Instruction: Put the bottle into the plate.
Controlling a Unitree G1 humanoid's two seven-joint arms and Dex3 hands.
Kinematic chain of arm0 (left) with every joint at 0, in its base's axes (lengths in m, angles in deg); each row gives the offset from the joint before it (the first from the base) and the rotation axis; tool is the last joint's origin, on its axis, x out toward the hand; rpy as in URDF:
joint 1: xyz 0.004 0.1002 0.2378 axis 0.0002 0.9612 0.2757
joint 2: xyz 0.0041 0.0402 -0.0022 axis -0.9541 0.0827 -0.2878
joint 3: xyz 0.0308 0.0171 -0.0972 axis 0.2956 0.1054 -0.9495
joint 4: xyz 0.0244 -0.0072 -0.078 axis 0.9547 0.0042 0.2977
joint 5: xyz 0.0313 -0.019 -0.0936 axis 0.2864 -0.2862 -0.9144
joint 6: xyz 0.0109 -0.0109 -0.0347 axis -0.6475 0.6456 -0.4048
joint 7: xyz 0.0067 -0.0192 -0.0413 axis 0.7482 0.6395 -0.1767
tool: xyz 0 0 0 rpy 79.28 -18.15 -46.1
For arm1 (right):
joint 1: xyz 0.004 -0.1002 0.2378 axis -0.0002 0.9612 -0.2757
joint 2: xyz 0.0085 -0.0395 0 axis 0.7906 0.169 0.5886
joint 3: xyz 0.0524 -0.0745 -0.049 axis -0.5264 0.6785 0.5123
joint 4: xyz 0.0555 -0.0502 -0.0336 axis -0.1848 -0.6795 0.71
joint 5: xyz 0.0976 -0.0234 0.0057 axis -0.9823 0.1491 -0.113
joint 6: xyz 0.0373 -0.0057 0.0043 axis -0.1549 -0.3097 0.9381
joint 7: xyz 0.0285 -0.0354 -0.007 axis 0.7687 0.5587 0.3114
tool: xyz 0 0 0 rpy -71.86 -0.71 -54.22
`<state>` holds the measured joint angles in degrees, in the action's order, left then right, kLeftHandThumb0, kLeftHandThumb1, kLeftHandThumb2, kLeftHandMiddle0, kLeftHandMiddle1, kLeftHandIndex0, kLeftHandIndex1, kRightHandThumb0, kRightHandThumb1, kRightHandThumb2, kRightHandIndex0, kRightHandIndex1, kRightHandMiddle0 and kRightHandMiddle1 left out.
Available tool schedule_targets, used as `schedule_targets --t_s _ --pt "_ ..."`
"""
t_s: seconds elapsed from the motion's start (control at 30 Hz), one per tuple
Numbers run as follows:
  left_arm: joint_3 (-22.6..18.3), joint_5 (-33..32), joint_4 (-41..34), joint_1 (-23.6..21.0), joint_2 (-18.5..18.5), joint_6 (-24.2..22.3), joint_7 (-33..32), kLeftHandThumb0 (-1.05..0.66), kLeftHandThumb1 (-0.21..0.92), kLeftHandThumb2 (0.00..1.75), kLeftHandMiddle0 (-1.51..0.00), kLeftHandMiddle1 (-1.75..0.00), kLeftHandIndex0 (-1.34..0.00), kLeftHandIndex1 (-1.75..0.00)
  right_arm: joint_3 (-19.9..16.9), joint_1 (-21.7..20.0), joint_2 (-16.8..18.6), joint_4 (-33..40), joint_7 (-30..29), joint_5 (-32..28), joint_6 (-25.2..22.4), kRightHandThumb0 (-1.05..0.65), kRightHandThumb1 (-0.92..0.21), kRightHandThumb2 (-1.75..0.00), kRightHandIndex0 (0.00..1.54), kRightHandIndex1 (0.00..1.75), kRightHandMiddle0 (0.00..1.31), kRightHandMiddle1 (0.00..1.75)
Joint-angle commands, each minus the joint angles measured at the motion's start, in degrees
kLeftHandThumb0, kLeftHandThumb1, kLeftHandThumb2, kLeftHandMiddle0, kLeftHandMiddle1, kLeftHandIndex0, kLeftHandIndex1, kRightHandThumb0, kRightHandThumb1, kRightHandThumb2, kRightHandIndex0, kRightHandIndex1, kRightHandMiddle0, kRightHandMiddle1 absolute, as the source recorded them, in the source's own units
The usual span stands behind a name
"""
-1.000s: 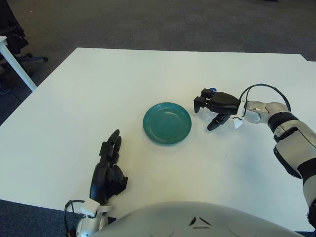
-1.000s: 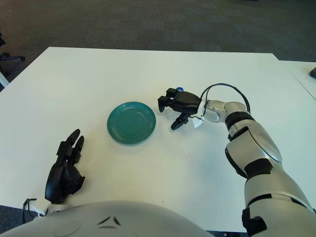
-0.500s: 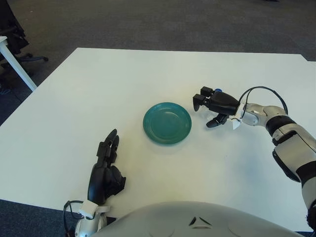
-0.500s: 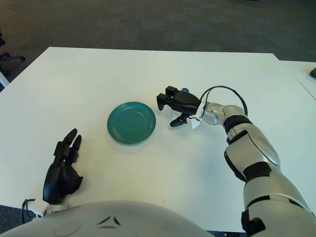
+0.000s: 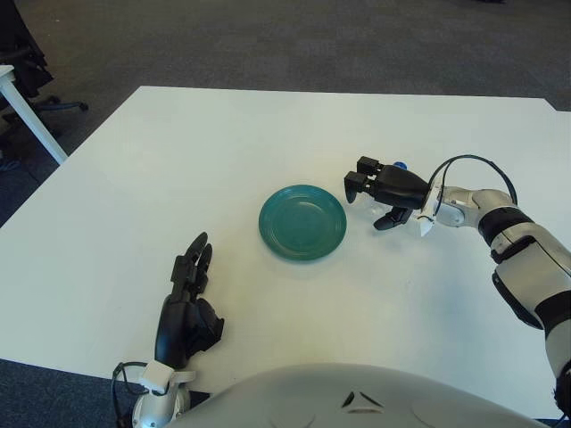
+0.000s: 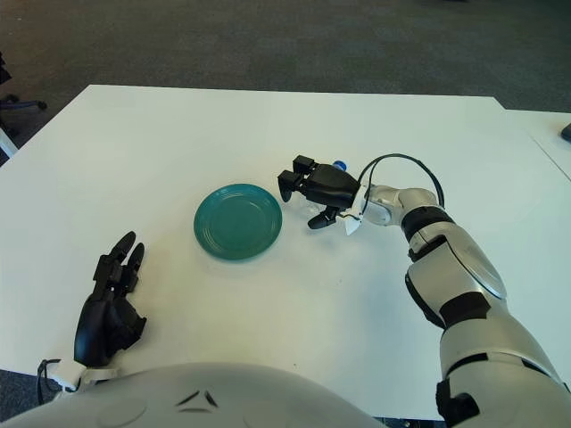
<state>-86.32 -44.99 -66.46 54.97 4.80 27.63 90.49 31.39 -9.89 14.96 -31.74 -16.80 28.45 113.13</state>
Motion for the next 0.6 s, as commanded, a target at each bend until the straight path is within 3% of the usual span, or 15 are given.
schedule_targets --t_s 0.0,0.37,0.57 --pt "-0.4 -0.4 2.4 0.3 -0.4 -2.1 0.1 -0.92 0.92 1.03 -0.27 -0.02 0.0 -0.56 0.0 -0.5 0.2 0.8 -0.5 0.5 0.3 -0.54 -0.15 -1.52 1.17 1.75 0.75 1.75" --pt "-0.6 -1.3 2.6 0.1 -1.2 -2.3 0.8 -0.92 0.92 1.02 -0.26 -0.01 0.0 -0.58 0.0 -0.2 0.4 2.0 -1.6 0.9 -0.3 -0.54 -0.14 -1.53 1.18 1.75 0.75 1.75" --pt "-0.5 -2.0 2.1 0.0 -1.6 -3.4 1.1 -0.93 0.92 1.01 -0.25 0.0 0.0 -0.62 -1.5 0.0 1.4 0.6 0.7 -2.0 -0.8 -0.54 -0.14 -1.53 1.15 1.75 0.75 1.75"
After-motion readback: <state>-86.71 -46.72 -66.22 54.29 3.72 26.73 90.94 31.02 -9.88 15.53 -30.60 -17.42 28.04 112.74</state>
